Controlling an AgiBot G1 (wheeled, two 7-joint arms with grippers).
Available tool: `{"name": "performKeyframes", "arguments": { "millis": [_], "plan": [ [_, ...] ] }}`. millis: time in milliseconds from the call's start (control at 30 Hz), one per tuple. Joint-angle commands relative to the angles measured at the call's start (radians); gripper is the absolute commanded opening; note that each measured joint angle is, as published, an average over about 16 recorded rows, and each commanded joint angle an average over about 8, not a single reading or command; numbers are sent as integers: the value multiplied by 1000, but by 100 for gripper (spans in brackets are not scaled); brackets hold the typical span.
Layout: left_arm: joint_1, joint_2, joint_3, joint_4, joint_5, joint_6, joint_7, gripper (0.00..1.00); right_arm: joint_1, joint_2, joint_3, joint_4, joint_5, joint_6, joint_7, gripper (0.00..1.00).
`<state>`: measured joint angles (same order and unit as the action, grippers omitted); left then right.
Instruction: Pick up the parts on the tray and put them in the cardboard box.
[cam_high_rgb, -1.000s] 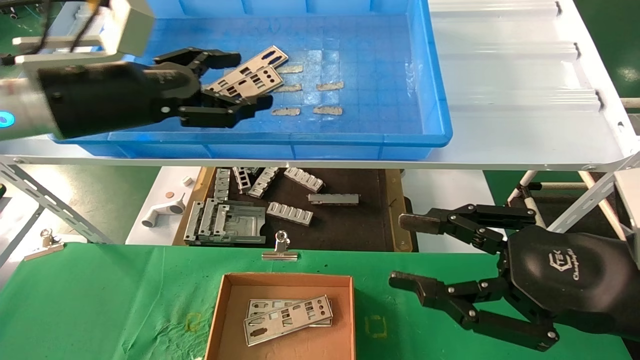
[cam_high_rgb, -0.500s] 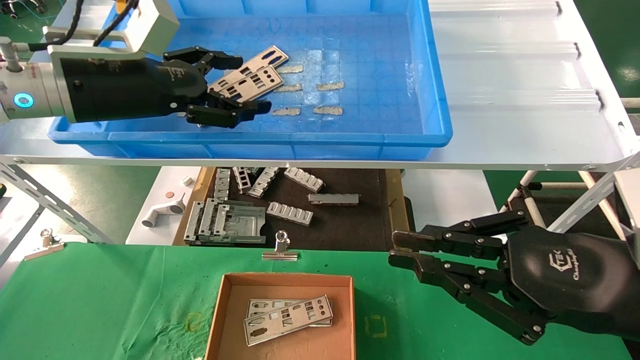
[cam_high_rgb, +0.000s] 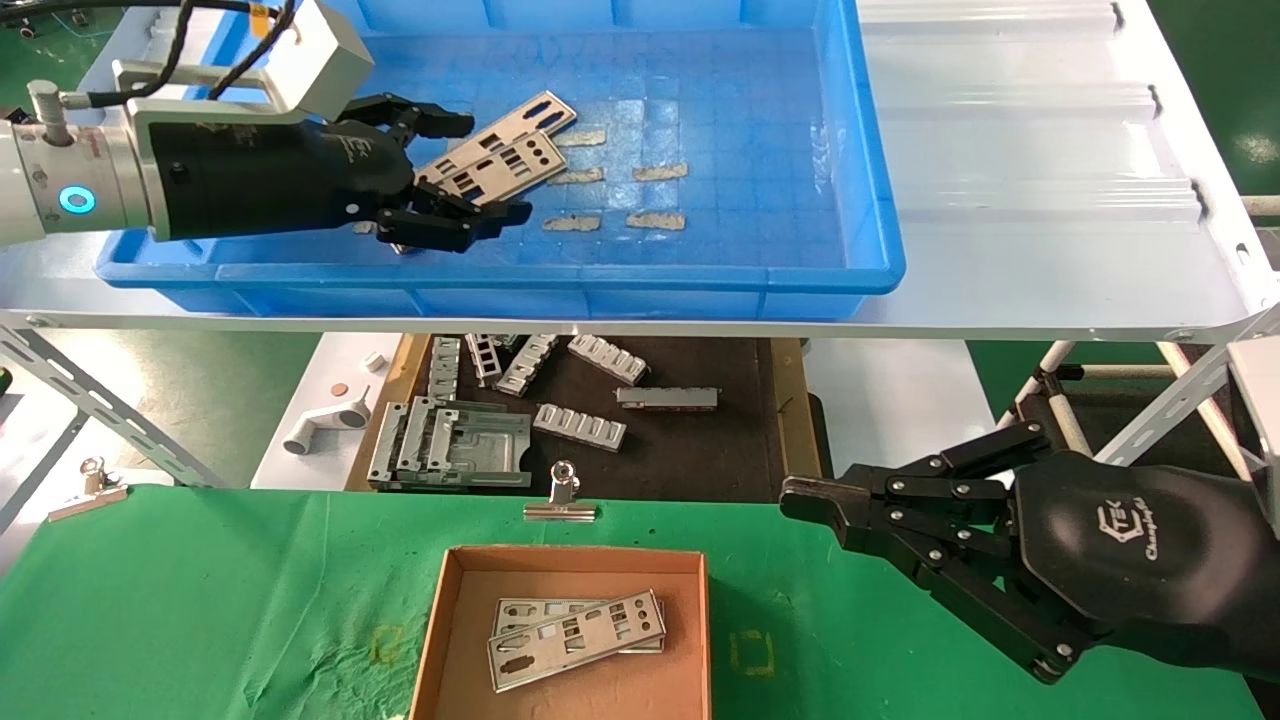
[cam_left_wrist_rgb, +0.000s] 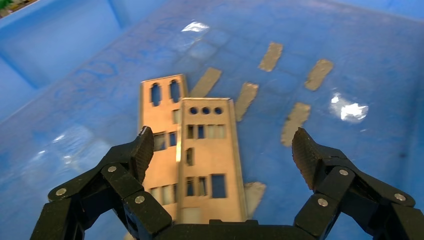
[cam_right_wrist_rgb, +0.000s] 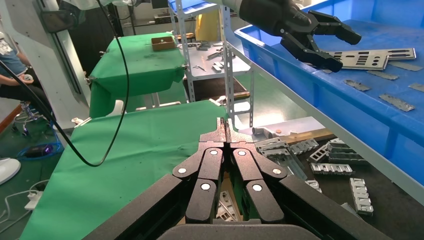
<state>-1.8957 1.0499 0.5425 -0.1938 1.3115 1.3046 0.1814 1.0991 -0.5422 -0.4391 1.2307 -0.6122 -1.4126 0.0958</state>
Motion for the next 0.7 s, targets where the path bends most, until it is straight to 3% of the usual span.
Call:
{"name": "performKeyframes", "arguments": {
  "millis": [33, 133, 200, 267, 400, 467, 533, 700],
  "plan": [
    [-7, 5, 2, 18, 5, -8, 16, 100, 0, 0, 0, 0, 0, 0, 0, 0],
    [-12, 12, 3, 40, 7, -14, 35, 97, 0, 0, 0, 0, 0, 0, 0, 0],
    [-14, 16, 3, 54, 7, -18, 45, 87, 0, 0, 0, 0, 0, 0, 0, 0],
    [-17, 20, 3, 67, 7, -21, 54, 70, 0, 0, 0, 0, 0, 0, 0, 0],
    [-22, 27, 2, 87, 7, -27, 73, 24, 0, 0, 0, 0, 0, 0, 0, 0],
    [-24, 29, 2, 95, 7, -30, 82, 8, 0, 0, 0, 0, 0, 0, 0, 0],
    [-27, 31, 1, 102, 6, -33, 91, 0, 0, 0, 0, 0, 0, 0, 0, 0],
    [-32, 35, 0, 119, 5, -37, 107, 0, 0, 0, 0, 0, 0, 0, 0, 0]
  ]
}}
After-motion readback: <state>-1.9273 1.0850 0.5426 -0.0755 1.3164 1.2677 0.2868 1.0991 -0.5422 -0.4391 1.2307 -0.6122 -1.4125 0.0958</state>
